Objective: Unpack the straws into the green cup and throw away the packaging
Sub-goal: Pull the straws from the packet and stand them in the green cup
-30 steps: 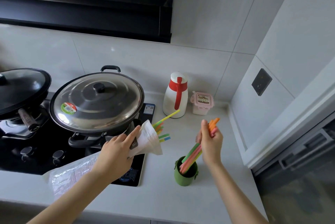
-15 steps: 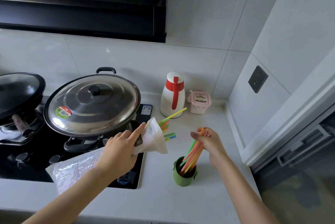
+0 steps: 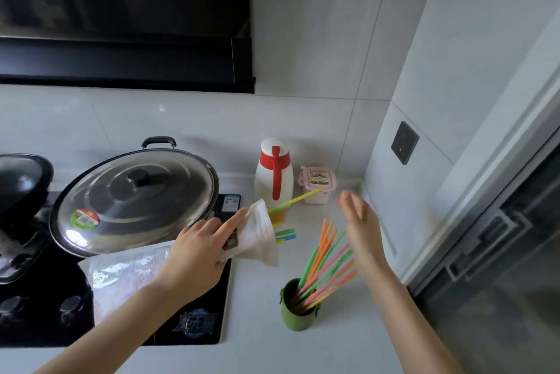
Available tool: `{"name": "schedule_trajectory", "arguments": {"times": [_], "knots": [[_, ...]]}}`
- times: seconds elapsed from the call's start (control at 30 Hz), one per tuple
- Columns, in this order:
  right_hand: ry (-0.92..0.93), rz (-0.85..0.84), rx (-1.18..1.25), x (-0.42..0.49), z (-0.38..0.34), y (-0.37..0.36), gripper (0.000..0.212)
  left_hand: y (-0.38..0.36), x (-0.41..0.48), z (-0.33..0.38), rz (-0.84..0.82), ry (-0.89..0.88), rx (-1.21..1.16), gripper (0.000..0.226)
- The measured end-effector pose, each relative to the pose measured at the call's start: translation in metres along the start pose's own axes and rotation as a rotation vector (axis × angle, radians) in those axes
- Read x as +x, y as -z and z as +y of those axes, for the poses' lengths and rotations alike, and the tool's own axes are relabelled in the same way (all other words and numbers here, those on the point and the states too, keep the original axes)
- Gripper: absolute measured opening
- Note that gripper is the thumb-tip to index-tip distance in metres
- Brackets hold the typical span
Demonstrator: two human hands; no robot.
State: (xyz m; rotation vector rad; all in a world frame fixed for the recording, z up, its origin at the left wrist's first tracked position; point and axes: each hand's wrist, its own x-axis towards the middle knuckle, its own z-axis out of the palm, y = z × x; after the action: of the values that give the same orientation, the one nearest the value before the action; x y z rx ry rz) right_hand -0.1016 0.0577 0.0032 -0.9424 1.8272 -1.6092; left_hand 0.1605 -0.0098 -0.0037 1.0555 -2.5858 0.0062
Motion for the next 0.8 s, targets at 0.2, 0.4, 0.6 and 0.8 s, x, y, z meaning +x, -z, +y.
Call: {"name": "schedule_trajectory", "arguments": {"times": [0.2,0.4,0.6,0.8], "knots": [[-0.308,-0.442,0.339,-0.021,-0.013,-0.046,0.051,0.002,0.010,0.009,0.005,-0.072,0.006,0.104],[-0.404,-0.268,0.579,-0.021,-0.019,-0.068,0.027,0.003,0.013,0.017,0.010,-0.079,-0.036,0.099],[-0.233,-0.161,0.832,0.007,-0.023,-0.054,0.036,-0.002,0.008,0.011,-0.008,-0.058,-0.058,0.100],[-0.147,0.082,1.095,0.033,-0.044,-0.021,0.042,-0.007,0.006,0.006,-0.012,-0.055,-0.037,0.103]]}}
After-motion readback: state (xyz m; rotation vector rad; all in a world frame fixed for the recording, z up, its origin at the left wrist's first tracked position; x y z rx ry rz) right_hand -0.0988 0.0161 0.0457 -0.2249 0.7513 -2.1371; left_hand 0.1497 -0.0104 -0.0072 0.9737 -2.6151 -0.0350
